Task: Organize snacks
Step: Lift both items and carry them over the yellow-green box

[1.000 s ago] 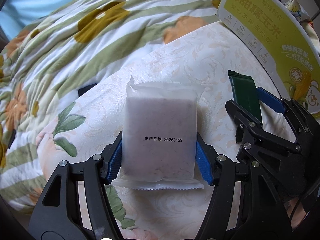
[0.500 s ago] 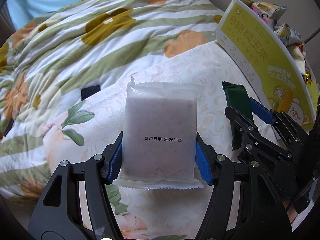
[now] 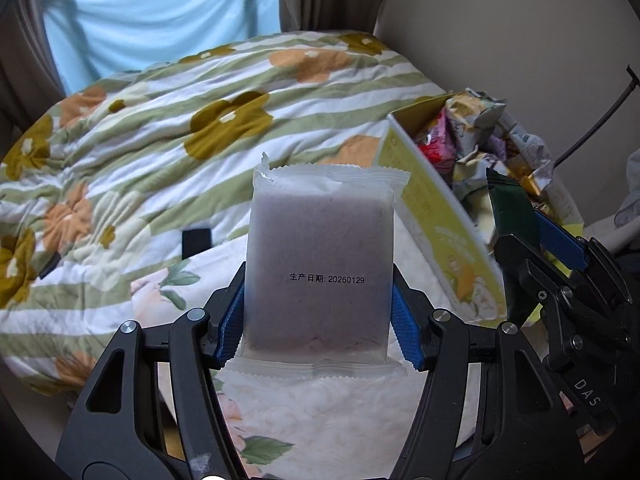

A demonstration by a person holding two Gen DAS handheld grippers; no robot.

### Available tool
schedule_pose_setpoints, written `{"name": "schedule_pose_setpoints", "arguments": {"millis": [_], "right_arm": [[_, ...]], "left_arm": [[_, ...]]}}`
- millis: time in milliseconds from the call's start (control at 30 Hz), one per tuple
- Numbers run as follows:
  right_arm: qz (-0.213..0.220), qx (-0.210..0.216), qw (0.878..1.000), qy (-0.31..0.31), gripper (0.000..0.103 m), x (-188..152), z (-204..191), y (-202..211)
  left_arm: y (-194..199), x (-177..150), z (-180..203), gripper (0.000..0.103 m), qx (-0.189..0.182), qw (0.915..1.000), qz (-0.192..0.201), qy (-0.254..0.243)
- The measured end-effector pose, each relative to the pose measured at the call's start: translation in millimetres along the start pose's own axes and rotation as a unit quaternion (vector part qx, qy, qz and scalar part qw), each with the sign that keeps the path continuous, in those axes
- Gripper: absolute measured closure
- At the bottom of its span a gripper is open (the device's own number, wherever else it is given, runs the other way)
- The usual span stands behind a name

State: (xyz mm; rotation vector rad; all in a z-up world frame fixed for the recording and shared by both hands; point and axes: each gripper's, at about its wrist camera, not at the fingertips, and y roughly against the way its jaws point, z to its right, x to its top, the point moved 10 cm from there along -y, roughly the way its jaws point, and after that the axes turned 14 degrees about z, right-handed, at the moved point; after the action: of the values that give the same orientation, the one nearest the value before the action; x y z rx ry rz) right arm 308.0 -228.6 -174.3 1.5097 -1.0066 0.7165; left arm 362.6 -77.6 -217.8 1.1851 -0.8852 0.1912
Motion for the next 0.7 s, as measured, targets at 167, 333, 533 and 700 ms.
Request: {"name": "schedule_pose_setpoints", "arguments": {"millis": [167,333,533,700], "right_arm": [[-0.004,0.008,1.000,0.013,0.061,17.6,59.6,31.5],[-0.007,0.011,1.000,0.021,0.061,29.9,124.0,54.0],[-0.015,0.025,0.999,0.028,0.061,34.9,186.0,66.2],[-0.033,0.041,0.998,0.027,0.061,25.4,214.5,68.9]], "left_arm": [[9.5,13.3,76.0,0.043,-0.011,0.9994,0.021,0.026],[-3.6,18.0,154.9,0.043,-0.019,0.9992,0.025,0.027],[-29.5,8.8,229.0,0.043,-0.016,0.9992,0.012,0.036],[-55.6,-13.6,255.9,0.041,0.002,0.9987,-0.010,0.050]]}}
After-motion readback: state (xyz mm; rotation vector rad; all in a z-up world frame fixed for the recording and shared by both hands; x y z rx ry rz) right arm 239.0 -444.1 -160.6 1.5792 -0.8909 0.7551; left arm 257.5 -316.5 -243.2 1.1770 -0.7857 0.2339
